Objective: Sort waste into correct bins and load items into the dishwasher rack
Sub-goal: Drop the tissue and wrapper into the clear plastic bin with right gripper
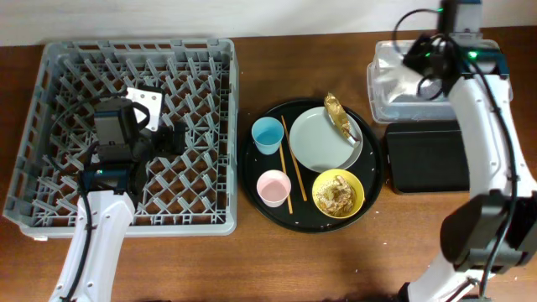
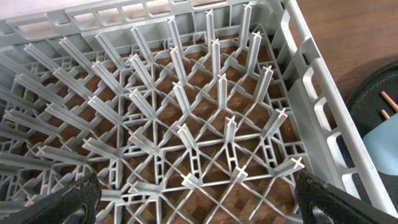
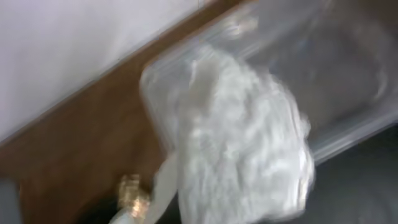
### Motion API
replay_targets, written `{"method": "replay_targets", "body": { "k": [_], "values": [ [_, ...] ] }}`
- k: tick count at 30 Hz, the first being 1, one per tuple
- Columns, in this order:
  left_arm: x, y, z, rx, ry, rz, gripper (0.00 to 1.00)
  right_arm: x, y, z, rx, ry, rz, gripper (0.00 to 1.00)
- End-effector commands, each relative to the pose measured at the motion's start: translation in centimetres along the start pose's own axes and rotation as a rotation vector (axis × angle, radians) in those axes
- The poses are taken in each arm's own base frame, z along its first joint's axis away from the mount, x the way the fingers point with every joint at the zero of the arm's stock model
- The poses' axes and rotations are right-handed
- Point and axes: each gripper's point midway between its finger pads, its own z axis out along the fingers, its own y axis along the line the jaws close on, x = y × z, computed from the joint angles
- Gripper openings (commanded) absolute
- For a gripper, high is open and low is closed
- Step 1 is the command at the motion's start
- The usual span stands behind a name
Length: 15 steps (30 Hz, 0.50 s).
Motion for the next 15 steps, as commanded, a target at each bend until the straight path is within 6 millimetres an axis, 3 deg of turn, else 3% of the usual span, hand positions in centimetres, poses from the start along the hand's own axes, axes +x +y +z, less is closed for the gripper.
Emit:
{"method": "replay_targets", "body": {
  "k": [1,2,3,4,5,6,8,9,11,12,14,15],
  "values": [
    [-0.7,0.0,-0.1,0.009,-0.015,0.012,1.0,-0.7,-2.8,4.1,0.066,-0.015,0.021,0.05],
    [-0.7,0.0,-0.1,0.009,-0.015,0.012,1.0,-0.4,-3.1,6.0,0.072,-0.011,0.024,0.11],
    [-0.7,0.0,-0.1,0.009,-0.015,0.012,1.0,0.1,-3.2,7.7,0.075,0.0,0.012,0.49],
    [-0.7,0.0,-0.1,0.009,-0.015,0.012,1.0,0.4,-3.3,8.1,0.078,0.007,0.0,0.82],
    [-0.7,0.0,-0.1,0.009,-0.015,0.012,1.0,0.5,-3.0,8.1,0.063,0.016,-0.03,0.95],
    [-0.7,0.0,-0.1,0.009,-0.015,0.012,1.0,0.3,-1.9,7.3,0.016,0.021,-0.091,0.99],
    [-0.7,0.0,-0.1,0.009,-0.015,0.012,1.0,-1.0,1.4,3.0,-0.099,-0.009,-0.232,0.98],
    [-0.7,0.0,-0.1,0.009,-0.015,0.012,1.0,-0.3,4.1,0.0,-0.187,-0.006,-0.344,0.99],
    [-0.7,0.0,-0.1,0.009,-0.015,0.012,1.0,3.4,7.3,-2.4,-0.281,0.074,-0.514,1.0],
    [-0.7,0.0,-0.1,0.009,-0.015,0.012,1.0,8.2,9.3,-3.0,-0.306,0.188,-0.653,0.97],
    [-0.7,0.0,-0.1,0.009,-0.015,0.012,1.0,13.9,10.5,-1.6,-0.272,0.32,-0.782,0.9],
    [-0.7,0.0,-0.1,0.009,-0.015,0.012,1.0,15.5,10.2,-0.3,-0.229,0.353,-0.814,0.86]
  ]
}}
